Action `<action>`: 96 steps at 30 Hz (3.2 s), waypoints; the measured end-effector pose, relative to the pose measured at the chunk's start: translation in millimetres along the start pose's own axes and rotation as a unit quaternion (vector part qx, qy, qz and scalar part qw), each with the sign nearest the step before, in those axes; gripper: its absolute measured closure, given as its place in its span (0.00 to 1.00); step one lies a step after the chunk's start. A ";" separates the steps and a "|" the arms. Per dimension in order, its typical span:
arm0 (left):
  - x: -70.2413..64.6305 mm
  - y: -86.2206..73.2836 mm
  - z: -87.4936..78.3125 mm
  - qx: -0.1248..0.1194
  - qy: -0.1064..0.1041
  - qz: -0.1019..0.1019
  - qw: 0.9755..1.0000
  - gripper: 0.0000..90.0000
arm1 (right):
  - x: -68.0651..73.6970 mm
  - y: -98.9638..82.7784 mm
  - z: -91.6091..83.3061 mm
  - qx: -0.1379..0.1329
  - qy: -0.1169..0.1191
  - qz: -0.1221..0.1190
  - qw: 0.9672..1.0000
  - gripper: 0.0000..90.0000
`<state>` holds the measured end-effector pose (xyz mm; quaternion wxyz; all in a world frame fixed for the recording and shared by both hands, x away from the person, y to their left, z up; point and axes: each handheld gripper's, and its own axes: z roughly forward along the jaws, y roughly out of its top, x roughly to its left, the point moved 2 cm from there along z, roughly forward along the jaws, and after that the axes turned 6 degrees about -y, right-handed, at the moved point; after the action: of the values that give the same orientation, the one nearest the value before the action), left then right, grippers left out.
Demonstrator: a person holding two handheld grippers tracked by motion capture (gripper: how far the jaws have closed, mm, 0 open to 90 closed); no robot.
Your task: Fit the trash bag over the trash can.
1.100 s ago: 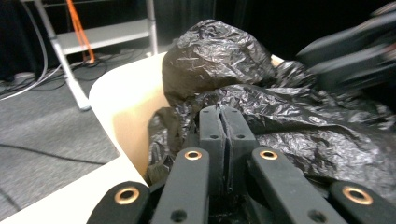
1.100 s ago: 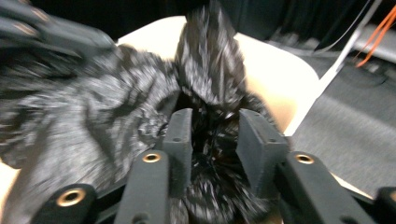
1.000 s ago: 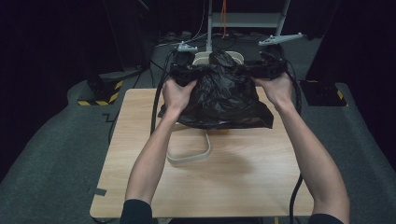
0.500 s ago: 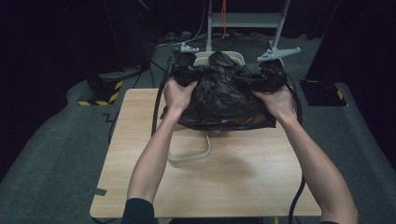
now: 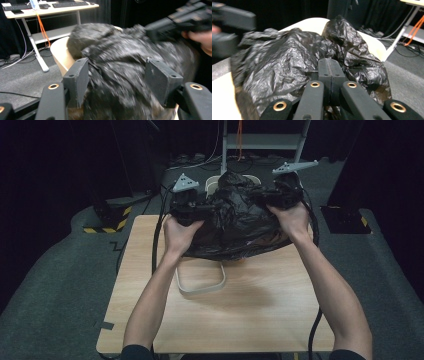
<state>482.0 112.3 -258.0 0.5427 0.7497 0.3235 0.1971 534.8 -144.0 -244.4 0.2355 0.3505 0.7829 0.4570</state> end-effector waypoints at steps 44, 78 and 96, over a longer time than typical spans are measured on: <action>20.5 8.1 11.6 -0.005 0.011 -0.016 1.000 0.74 | 2.2 -22.4 -18.2 -0.012 0.029 -0.019 0.999 1.00; 31.1 11.4 -3.1 0.013 0.037 -0.015 0.999 1.00 | -18.3 24.0 16.0 -0.009 -0.043 0.014 0.999 1.00; 50.8 3.1 24.1 0.033 0.049 -0.053 0.997 1.00 | -27.7 -16.4 -31.7 -0.044 -0.030 0.017 0.998 0.51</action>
<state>534.6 130.7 -266.0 0.5108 0.7386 0.3949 0.1936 525.3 -188.1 -242.6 0.2660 0.3666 0.7484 0.4845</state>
